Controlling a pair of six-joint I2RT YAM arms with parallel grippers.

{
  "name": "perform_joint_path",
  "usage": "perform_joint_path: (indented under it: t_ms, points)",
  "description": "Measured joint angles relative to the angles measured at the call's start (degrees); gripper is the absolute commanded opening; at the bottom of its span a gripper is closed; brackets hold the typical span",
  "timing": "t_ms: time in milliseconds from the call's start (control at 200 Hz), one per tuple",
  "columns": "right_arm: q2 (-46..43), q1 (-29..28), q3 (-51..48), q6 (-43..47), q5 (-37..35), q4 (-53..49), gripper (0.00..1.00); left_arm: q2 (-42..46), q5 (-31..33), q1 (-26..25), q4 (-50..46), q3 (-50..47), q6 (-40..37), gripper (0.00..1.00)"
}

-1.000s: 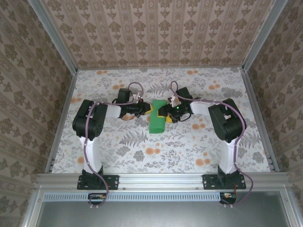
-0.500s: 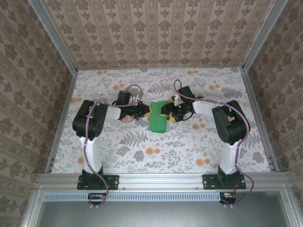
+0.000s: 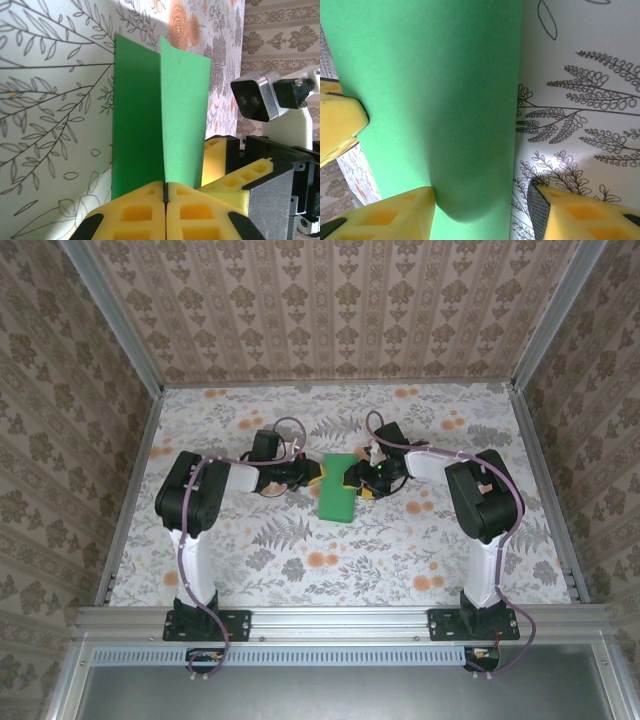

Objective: Fold a paper plane with a square sheet of paper (pick it up from the middle)
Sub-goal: First fold in half a square sheet of paper at the center of the table.

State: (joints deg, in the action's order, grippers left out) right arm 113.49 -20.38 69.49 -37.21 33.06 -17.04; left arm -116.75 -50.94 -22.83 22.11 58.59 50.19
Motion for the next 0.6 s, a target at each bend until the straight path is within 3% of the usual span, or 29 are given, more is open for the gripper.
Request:
perform_joint_path:
  t_ms: [290,605]
  points:
    - [0.15,-0.37,0.70,2.01,-3.56,-2.43,0.46,2.43,4.66,0.63,-6.91,0.09,-1.57,0.47]
    - [1.14,-1.36,2.91,2.05,-7.15,-5.73,0.45,15.41,15.65,4.07,-16.06,-0.87,-5.68,0.61]
